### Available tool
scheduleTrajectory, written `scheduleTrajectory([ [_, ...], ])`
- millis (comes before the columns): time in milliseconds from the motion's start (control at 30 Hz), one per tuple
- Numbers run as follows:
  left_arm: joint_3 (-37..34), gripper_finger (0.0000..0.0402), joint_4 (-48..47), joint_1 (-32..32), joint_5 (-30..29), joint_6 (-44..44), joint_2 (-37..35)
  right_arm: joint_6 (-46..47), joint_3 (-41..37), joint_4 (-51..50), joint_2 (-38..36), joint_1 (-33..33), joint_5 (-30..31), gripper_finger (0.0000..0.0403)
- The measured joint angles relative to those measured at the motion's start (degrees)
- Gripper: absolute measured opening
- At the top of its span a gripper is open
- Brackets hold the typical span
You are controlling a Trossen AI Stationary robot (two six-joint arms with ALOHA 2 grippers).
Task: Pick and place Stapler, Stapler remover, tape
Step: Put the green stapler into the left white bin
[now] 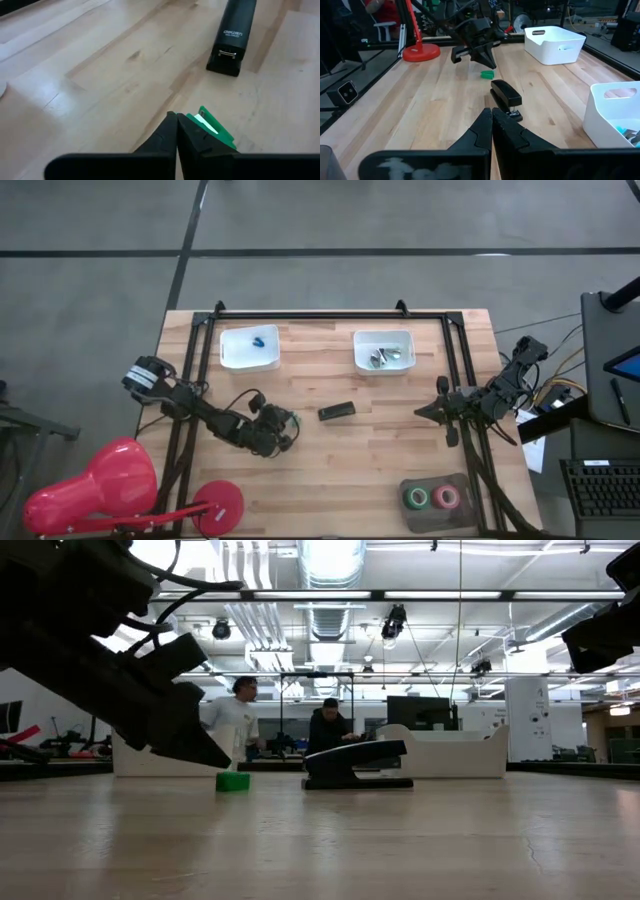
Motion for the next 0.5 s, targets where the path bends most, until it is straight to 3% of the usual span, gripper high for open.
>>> scheduleTrajectory([
  [300,0.28,0.0017,-0.26,0.26,0.01,-7.11,-1.33,-0.01,0.00,0.01,0.00,0.00,0.00,0.0008],
  [500,0.87,0.0080,3.56,-1.01,3.57,-7.87,-2.75,0.00,0.00,0.02,0.02,-0.02,0.02,0.0008],
])
